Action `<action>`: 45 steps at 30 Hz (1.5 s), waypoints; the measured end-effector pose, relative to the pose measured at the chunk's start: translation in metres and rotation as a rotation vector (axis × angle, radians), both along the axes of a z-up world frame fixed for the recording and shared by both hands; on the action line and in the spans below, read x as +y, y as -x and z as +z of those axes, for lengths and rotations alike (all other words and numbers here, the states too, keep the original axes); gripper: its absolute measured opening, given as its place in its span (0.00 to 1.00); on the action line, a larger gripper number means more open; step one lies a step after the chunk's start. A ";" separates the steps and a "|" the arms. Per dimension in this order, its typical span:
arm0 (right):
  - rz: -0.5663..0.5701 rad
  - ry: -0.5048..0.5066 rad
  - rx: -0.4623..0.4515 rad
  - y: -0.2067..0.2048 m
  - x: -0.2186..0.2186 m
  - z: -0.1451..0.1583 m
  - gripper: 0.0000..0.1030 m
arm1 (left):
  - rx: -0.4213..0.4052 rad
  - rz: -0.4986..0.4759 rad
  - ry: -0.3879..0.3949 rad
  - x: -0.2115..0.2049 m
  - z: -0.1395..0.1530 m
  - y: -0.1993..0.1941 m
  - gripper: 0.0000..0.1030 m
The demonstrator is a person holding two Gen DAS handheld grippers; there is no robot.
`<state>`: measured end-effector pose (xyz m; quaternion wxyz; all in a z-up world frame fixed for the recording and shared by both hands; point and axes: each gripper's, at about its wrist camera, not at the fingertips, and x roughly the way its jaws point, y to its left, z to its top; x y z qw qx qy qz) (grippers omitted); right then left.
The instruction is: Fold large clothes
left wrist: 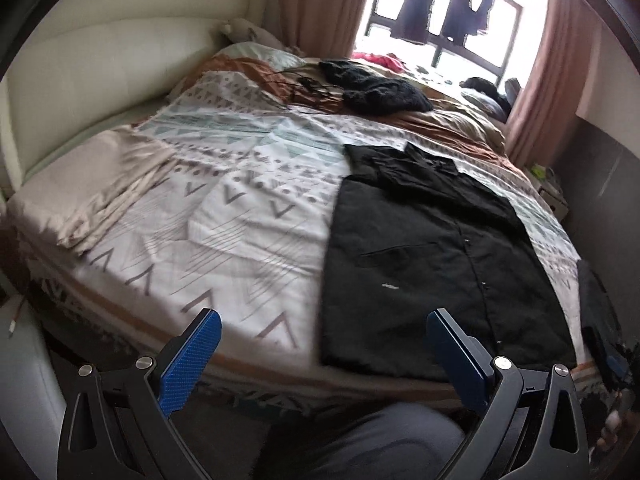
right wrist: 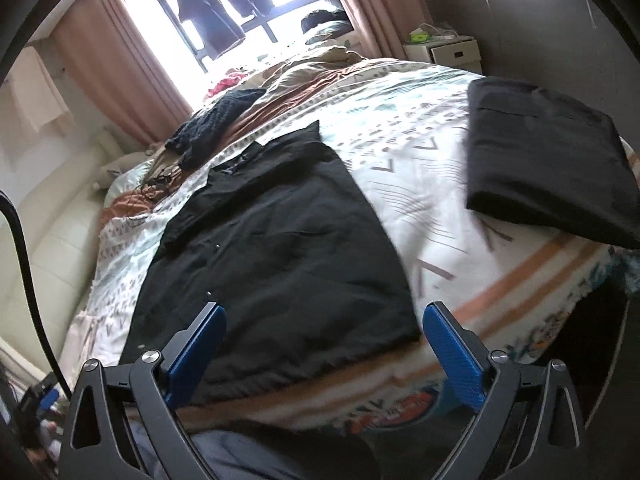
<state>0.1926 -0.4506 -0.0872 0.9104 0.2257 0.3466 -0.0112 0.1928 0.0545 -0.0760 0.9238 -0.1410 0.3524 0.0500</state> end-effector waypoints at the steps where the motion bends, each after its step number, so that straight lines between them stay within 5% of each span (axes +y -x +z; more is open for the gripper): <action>1: -0.001 0.001 0.001 0.003 -0.004 -0.001 0.96 | 0.002 0.002 0.009 0.004 -0.002 0.002 0.99; 8: 0.004 -0.037 0.002 0.020 -0.024 -0.015 0.96 | 0.000 -0.004 -0.008 0.019 -0.020 0.018 0.99; 11: 0.013 -0.063 0.004 0.020 -0.029 -0.024 0.94 | 0.015 -0.025 0.027 0.022 -0.028 0.012 0.87; 14: 0.018 -0.084 0.023 0.015 -0.033 -0.033 0.79 | 0.053 -0.050 0.061 0.021 -0.040 -0.001 0.74; 19: 0.020 -0.137 0.047 0.001 -0.039 -0.050 0.76 | 0.092 -0.084 0.163 0.021 -0.061 -0.023 0.66; 23: 0.037 -0.189 0.068 -0.016 -0.040 -0.065 0.62 | 0.127 -0.088 0.191 0.018 -0.075 -0.042 0.59; 28: 0.033 -0.214 0.100 -0.035 -0.040 -0.083 0.61 | 0.183 -0.101 0.253 0.017 -0.095 -0.065 0.48; 45: 0.041 -0.384 0.066 -0.061 -0.041 -0.110 0.59 | 0.283 -0.139 0.437 0.018 -0.117 -0.084 0.40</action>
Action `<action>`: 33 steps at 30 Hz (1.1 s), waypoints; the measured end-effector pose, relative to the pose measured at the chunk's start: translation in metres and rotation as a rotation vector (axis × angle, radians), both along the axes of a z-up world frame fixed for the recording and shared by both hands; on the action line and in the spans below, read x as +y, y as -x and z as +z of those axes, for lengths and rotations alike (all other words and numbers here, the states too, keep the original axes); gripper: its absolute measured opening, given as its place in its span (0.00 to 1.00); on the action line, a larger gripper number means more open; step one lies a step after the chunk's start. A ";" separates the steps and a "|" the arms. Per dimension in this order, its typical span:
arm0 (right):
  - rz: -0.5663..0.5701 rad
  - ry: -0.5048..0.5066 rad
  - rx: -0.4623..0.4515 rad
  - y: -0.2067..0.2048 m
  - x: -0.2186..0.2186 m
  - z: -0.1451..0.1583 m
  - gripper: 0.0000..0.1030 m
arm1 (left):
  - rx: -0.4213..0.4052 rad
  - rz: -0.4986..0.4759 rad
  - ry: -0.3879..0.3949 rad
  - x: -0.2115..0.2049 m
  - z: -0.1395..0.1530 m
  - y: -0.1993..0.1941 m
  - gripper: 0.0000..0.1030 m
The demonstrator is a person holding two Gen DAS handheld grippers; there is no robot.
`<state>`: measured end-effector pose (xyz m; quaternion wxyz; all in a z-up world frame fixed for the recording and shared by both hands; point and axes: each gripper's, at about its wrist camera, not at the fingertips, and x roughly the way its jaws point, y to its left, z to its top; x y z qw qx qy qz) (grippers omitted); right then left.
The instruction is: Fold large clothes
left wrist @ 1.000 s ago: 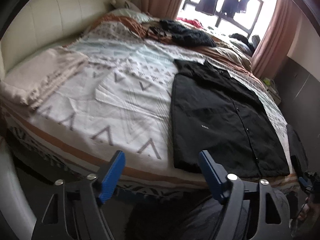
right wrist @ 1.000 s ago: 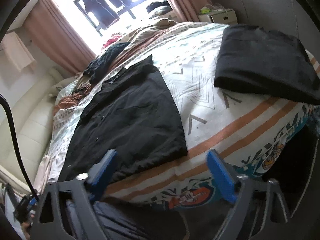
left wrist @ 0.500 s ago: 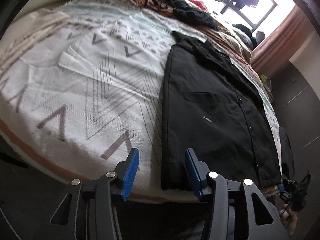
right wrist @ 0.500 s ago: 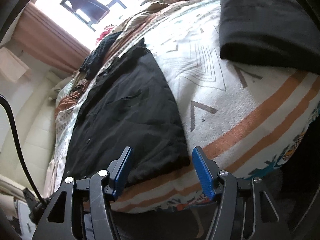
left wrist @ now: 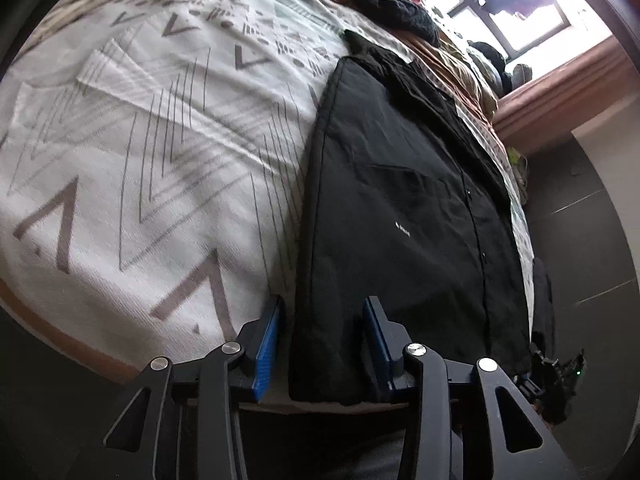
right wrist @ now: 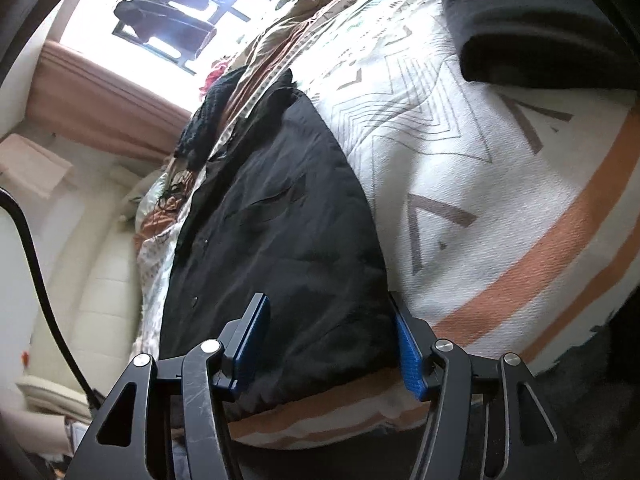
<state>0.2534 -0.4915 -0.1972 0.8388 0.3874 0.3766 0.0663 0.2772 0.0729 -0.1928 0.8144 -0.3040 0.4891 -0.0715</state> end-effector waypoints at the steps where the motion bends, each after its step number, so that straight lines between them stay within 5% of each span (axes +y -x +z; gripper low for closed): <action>1: -0.008 0.004 -0.002 0.000 0.001 -0.001 0.57 | -0.007 0.007 -0.012 -0.002 0.000 0.002 0.39; 4: -0.045 0.032 0.029 -0.003 -0.002 -0.001 0.33 | -0.019 0.023 -0.052 -0.009 0.000 0.002 0.27; 8: -0.073 0.038 0.027 0.004 0.000 0.006 0.15 | -0.041 0.081 -0.078 -0.005 0.007 0.007 0.13; 33: -0.072 0.207 -0.187 0.085 0.036 0.131 0.11 | -0.262 0.135 -0.158 0.012 0.115 0.097 0.11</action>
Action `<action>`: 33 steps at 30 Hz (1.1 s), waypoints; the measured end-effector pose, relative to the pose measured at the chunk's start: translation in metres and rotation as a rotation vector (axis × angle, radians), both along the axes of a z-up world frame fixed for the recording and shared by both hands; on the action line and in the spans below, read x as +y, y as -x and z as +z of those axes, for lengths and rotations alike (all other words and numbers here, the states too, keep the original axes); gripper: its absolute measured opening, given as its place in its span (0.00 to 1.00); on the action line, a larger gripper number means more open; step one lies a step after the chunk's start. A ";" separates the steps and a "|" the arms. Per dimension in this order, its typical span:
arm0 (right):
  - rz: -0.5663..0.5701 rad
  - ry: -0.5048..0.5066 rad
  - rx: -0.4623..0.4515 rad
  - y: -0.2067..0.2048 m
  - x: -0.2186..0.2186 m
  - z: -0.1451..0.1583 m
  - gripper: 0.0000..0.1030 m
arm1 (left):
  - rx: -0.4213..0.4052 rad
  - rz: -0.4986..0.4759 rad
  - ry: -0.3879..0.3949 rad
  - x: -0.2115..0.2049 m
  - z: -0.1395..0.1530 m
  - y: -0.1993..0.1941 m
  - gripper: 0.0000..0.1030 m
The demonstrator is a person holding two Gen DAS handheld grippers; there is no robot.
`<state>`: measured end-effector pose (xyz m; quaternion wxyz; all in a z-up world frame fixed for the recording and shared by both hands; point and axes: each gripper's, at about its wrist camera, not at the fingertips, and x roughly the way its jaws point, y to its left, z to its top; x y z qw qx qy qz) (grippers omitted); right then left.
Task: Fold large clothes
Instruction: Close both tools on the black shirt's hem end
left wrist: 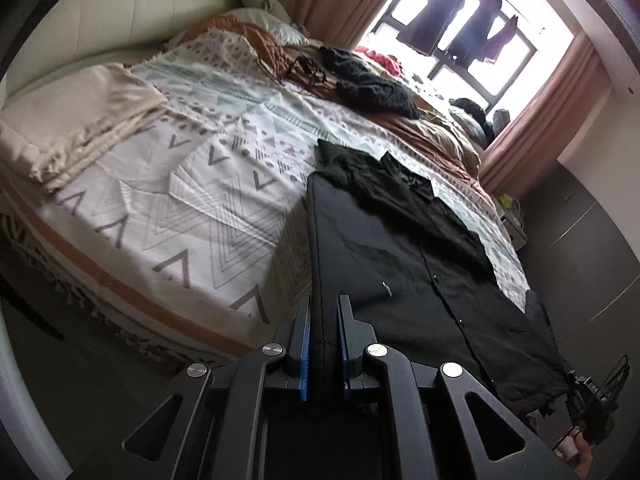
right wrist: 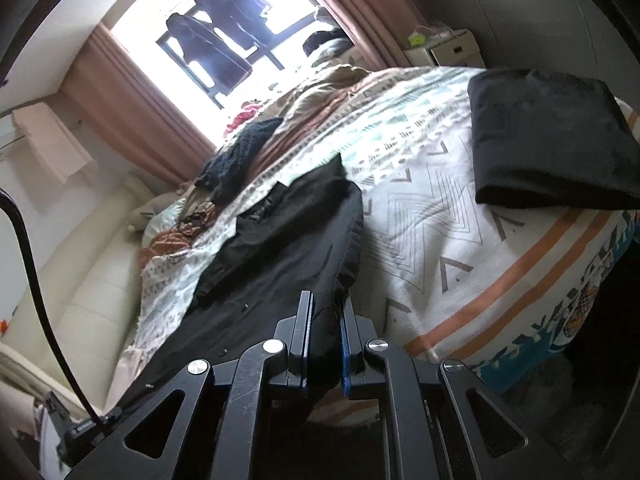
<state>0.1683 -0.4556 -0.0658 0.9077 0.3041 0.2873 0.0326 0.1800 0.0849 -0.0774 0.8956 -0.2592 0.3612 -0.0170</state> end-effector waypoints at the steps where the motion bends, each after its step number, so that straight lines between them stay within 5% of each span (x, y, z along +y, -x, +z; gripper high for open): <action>1: 0.004 0.003 -0.005 0.004 0.001 0.002 0.11 | -0.003 0.001 -0.001 0.002 0.000 0.003 0.11; 20: 0.051 0.060 -0.033 0.062 0.014 0.006 0.11 | -0.009 0.021 0.011 0.018 -0.020 0.078 0.11; 33: 0.053 0.049 -0.024 0.073 0.008 -0.006 0.11 | 0.004 0.019 -0.001 0.017 -0.024 0.084 0.11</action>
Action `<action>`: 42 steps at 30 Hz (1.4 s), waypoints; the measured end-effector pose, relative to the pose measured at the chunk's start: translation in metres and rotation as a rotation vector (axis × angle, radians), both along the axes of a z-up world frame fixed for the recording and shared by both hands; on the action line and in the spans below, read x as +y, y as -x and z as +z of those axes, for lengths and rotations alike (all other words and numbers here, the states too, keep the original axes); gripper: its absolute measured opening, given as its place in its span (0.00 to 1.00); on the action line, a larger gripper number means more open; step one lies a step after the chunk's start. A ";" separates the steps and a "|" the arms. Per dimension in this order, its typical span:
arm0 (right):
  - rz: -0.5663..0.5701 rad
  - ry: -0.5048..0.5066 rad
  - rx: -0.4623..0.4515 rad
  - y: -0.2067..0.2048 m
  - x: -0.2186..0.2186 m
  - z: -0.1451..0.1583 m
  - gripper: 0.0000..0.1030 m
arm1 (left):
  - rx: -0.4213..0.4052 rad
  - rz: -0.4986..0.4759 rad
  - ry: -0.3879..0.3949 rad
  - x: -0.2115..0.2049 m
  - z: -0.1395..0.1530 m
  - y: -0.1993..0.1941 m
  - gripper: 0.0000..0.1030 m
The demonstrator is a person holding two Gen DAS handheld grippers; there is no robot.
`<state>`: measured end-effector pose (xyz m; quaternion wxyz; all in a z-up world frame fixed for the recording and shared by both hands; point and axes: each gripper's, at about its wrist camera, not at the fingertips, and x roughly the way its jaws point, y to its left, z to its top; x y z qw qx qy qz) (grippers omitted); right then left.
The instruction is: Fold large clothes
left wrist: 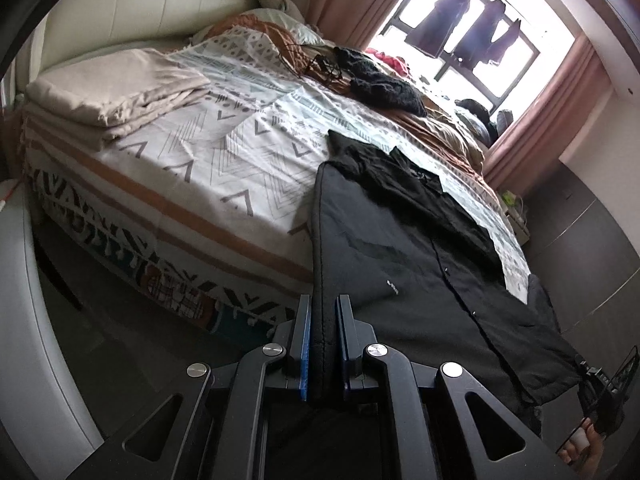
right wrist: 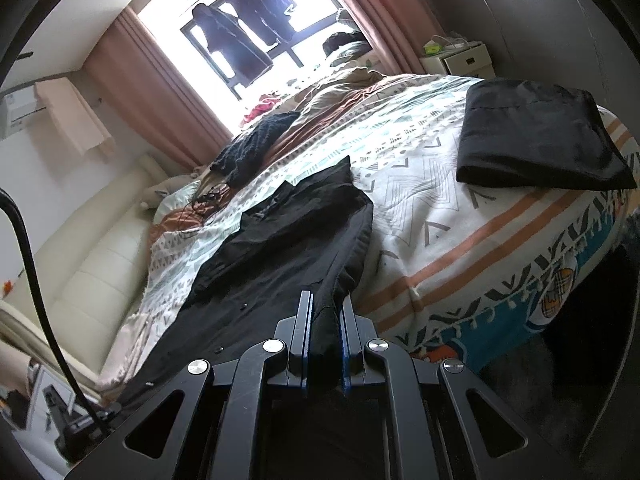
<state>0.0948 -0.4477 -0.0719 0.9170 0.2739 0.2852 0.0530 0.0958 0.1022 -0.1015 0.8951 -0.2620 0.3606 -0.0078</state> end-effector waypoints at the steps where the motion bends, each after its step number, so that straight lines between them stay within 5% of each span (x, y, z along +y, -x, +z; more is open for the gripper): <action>1: 0.000 -0.001 -0.004 -0.001 0.001 0.002 0.11 | -0.005 0.000 -0.002 0.000 0.003 -0.001 0.11; 11: 0.008 0.017 -0.056 -0.047 0.008 0.035 0.11 | -0.067 0.032 -0.034 0.001 0.048 -0.049 0.11; 22: -0.017 0.031 -0.087 -0.140 0.019 0.076 0.11 | -0.090 0.039 -0.061 0.002 0.104 -0.152 0.11; 42: -0.059 -0.035 -0.040 -0.317 0.031 0.074 0.11 | -0.027 0.095 -0.111 0.010 0.102 -0.302 0.11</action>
